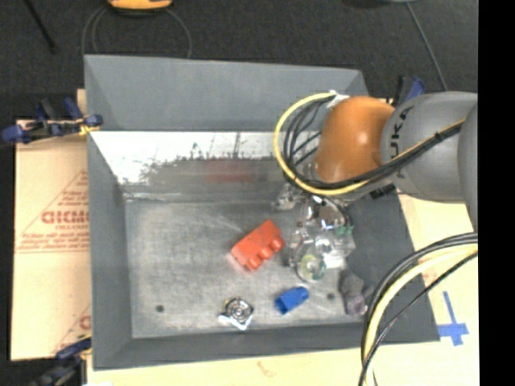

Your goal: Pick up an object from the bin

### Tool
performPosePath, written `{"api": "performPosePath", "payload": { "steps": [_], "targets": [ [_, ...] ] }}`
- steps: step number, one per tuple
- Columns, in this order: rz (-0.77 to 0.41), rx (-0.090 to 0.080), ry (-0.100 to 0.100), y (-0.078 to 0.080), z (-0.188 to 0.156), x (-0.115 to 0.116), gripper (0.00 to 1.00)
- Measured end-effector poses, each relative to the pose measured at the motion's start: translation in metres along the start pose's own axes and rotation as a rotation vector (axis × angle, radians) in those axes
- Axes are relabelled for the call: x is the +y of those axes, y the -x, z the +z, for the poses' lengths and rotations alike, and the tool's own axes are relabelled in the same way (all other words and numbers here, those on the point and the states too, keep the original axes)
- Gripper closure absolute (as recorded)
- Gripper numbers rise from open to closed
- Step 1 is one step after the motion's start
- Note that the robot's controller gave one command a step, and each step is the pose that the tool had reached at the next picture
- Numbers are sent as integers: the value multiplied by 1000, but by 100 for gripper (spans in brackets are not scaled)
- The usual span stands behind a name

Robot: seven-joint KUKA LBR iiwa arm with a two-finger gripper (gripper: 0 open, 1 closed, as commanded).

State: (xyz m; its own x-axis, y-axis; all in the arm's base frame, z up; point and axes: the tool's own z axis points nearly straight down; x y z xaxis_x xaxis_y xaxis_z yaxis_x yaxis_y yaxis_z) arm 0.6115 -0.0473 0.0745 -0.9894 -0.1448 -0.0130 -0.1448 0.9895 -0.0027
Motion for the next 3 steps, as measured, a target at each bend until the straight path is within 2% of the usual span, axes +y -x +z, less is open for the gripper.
{"api": "performPosePath", "payload": {
  "steps": [1,2,3],
  "targets": [
    [-176,10,5,-19,-5,69,0],
    [-167,6,5,-17,-6,67,100],
    [-376,-1,-1,4,-210,13,100]
  ]
}}
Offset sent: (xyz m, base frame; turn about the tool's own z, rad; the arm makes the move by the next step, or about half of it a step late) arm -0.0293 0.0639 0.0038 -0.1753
